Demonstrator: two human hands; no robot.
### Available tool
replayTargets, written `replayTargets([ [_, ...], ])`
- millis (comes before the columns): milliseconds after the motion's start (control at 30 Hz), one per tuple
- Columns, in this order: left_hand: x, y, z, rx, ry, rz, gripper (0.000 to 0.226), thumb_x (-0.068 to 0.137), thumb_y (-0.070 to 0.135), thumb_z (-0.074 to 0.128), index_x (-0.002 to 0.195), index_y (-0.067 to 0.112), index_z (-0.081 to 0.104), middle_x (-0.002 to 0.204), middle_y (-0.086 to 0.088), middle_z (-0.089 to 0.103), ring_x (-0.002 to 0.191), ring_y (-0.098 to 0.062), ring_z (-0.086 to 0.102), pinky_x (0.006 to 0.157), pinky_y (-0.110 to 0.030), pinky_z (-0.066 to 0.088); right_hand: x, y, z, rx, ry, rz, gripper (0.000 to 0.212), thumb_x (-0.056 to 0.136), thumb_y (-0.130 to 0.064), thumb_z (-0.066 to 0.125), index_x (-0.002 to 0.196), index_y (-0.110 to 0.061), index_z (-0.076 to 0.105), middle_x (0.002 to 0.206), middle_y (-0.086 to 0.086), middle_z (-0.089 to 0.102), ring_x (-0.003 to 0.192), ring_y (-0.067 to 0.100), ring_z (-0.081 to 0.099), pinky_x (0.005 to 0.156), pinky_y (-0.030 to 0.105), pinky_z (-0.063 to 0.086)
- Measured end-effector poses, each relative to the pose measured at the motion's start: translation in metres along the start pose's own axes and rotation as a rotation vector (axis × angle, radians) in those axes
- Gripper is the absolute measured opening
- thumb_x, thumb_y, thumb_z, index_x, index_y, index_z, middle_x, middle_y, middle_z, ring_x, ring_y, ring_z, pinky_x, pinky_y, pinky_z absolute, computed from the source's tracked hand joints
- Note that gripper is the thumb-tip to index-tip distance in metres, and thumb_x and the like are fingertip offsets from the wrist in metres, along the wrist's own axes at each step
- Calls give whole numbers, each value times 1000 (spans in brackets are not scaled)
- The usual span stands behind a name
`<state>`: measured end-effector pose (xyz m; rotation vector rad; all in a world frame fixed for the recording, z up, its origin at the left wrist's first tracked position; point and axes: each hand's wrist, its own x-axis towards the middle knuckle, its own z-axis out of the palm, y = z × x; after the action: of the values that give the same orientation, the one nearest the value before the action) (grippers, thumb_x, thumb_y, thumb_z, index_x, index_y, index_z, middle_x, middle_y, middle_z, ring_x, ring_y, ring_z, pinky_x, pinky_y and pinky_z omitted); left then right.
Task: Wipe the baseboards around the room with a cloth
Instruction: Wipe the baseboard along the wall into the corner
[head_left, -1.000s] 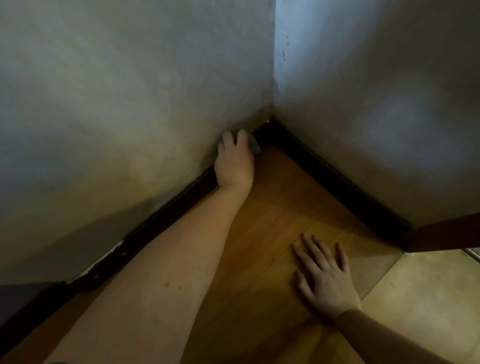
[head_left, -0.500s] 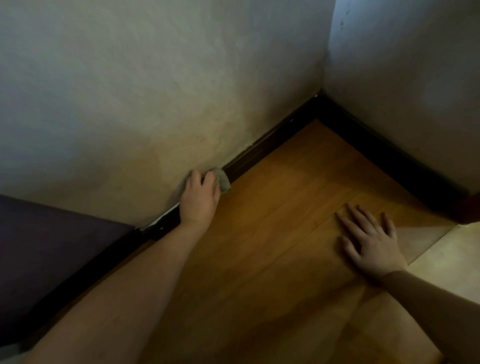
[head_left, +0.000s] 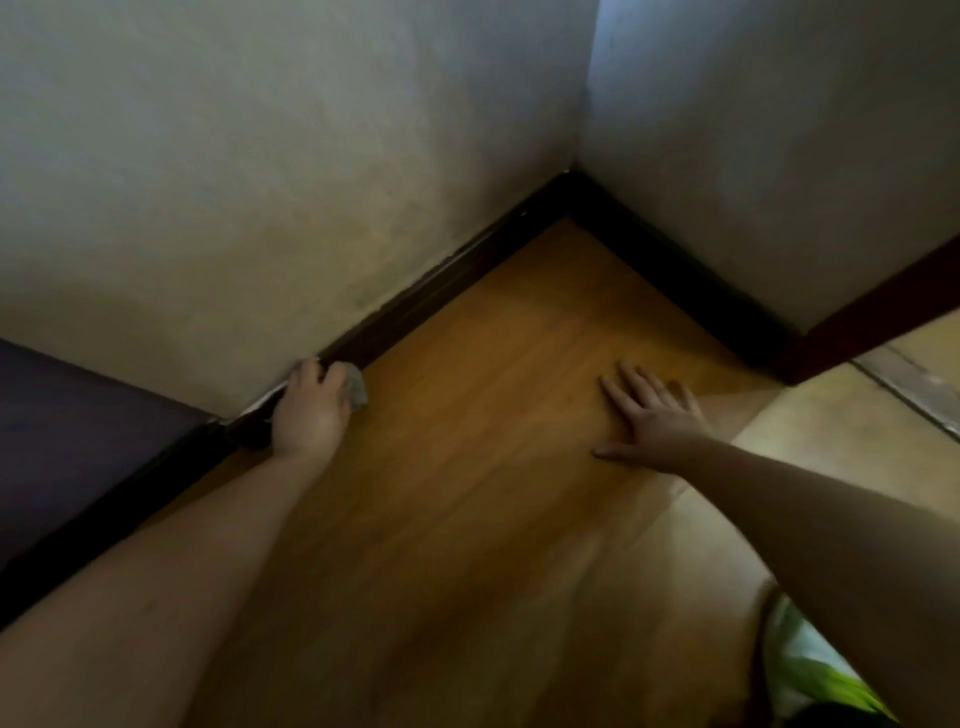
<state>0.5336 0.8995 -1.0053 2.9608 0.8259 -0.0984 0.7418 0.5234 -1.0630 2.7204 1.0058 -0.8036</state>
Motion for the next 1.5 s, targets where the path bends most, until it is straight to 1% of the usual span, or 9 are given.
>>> replayTargets([
  [200, -3, 22, 11, -8, 90, 142, 16, 89, 7, 67, 100, -2, 60, 95, -26, 50, 86, -46, 52, 56, -49, 46, -7, -20, -2, 64, -50, 120, 105, 80, -76, 50, 150, -41, -20, 161, -6, -25, 150, 22, -13, 119, 58, 9],
  [300, 6, 63, 9, -129, 101, 218, 16, 92, 13, 67, 96, 1, 59, 101, -23, 51, 92, -43, 52, 64, -49, 48, -8, -21, -3, 86, -78, 131, 104, 82, -73, 51, 150, -42, -21, 161, -6, -26, 150, 22, -16, 118, 61, 7],
  [533, 15, 141, -2, -500, -92, 108, 41, 93, 28, 68, 131, 20, 54, 116, -8, 45, 111, -32, 50, 94, -47, 48, -10, -26, -10, 120, -119, 162, 104, 84, -68, 55, 151, -41, -20, 160, -6, -27, 149, 23, -18, 118, 61, 6],
  [700, 11, 148, -16, -651, -72, -60, 69, 87, 29, 76, 147, 19, 42, 135, -12, 43, 122, -33, 50, 105, -47, 44, -15, -27, -1, 148, -81, 149, 95, 89, -64, 51, 150, -44, -19, 160, -4, -27, 149, 24, -21, 118, 61, 1],
  [900, 2, 146, -36, -569, -110, -116, 76, 78, 37, 83, 142, 13, 50, 133, -13, 53, 117, -31, 55, 97, -42, 47, -17, -25, -12, 162, -114, 123, 95, 87, -66, 53, 152, -45, -13, 162, -4, -22, 150, 25, -16, 119, 60, 4],
  [1067, 4, 153, -61, -561, -111, -20, 63, 78, 31, 84, 134, 16, 58, 125, -9, 62, 111, -26, 59, 94, -36, 47, -19, -3, -71, -10, -306, -56, 79, 96, -59, 44, 156, -34, -1, 165, 4, -7, 150, 31, 11, 118, 48, 24],
  [1233, 5, 159, -72, -573, -75, -19, 58, 81, 35, 81, 133, 21, 58, 121, -3, 59, 95, -13, 52, 81, -29, 43, -29, 32, -92, -188, 14, -331, 69, 99, -57, 37, 157, -30, 8, 164, 3, 12, 149, 25, 18, 117, 42, 22],
  [1367, 5, 174, -78, -572, -43, -30, 59, 81, 34, 81, 134, 20, 57, 118, -1, 57, 96, -13, 52, 82, -31, 42, -47, 58, -41, -124, 92, -294, 74, 97, -62, 34, 156, -33, -2, 165, -1, 1, 151, 21, 5, 120, 43, 6],
  [1500, 5, 199, -71, -612, -20, -60, 59, 83, 35, 79, 135, 23, 54, 117, 5, 54, 98, -10, 51, 85, -30, 43, -31, 71, -5, 31, 110, -203, 76, 93, -75, 17, 153, -39, -12, 164, -6, -9, 151, 19, -7, 118, 41, -7],
])
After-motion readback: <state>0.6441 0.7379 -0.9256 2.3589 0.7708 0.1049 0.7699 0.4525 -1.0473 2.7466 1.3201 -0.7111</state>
